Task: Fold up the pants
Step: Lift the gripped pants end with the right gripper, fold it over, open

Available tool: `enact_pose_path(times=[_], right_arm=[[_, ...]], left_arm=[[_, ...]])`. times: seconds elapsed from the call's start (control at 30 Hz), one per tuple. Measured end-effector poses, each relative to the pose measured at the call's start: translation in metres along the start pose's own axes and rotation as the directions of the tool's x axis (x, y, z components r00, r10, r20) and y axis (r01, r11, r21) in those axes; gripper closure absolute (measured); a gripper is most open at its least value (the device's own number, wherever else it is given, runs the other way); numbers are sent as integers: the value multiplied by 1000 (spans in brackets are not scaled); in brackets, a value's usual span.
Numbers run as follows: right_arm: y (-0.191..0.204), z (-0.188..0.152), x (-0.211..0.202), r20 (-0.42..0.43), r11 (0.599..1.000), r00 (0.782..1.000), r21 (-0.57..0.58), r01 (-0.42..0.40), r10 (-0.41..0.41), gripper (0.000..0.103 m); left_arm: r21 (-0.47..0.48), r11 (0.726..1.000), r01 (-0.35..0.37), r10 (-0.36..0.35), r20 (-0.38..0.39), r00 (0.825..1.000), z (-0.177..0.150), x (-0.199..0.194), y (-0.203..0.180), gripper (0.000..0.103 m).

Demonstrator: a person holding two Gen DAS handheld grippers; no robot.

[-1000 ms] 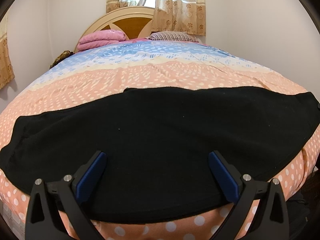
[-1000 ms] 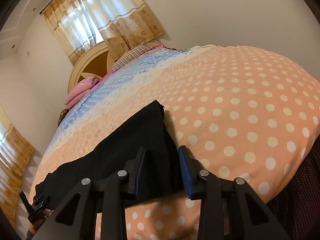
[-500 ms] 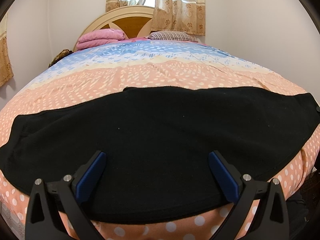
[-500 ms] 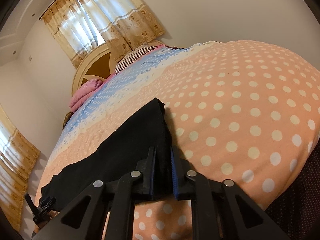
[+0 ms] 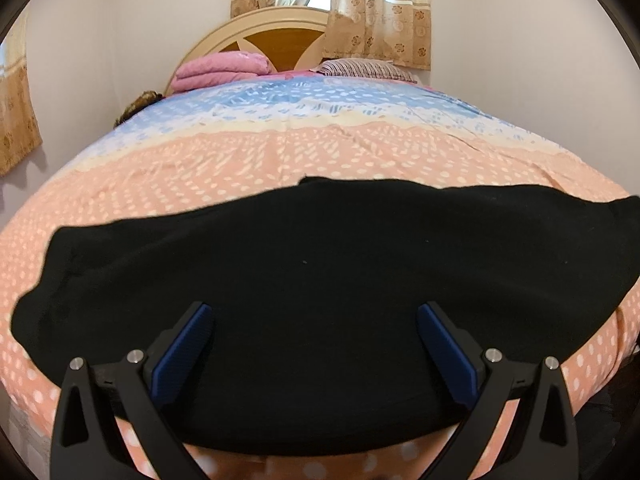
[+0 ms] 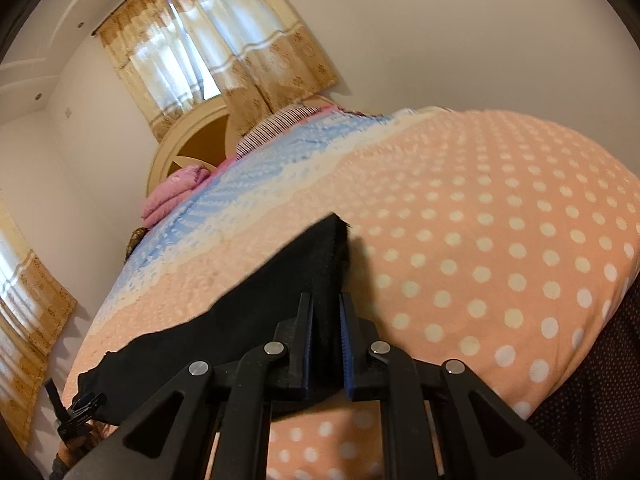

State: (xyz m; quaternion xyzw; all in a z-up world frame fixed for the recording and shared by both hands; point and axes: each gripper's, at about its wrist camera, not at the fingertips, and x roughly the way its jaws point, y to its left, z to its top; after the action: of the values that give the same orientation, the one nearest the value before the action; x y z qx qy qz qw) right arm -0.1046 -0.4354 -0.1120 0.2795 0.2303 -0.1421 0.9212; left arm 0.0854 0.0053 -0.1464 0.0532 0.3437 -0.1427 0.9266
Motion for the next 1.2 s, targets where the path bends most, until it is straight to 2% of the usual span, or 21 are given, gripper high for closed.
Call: enact_pose_path(times=[0.23,0.53,0.83,1.07,1.2], right_arm=[[33,3,-10,29,997,999,-59,-40,42,91],[91,3,-19,42,977,992,-183,-108,118,91],[139,-10,-4,-8,948,982,-261,-183,187,91],[175,-21,12,-60,920,965,-294,-260,254,91],[195,-29,22,-88,905,956,-306,-295,281,91]], left_arm=[[-59,995,-79,79,-3,997,4,-2,38,0],[-173,970,-170,172,1,985,12,-11,95,0],[-198,944,-264,268,-5,963,10,-8,131,0],[-200,936,-290,285,-53,957,-2,6,146,0],[-181,939,-292,290,-39,956,-4,9,145,0]])
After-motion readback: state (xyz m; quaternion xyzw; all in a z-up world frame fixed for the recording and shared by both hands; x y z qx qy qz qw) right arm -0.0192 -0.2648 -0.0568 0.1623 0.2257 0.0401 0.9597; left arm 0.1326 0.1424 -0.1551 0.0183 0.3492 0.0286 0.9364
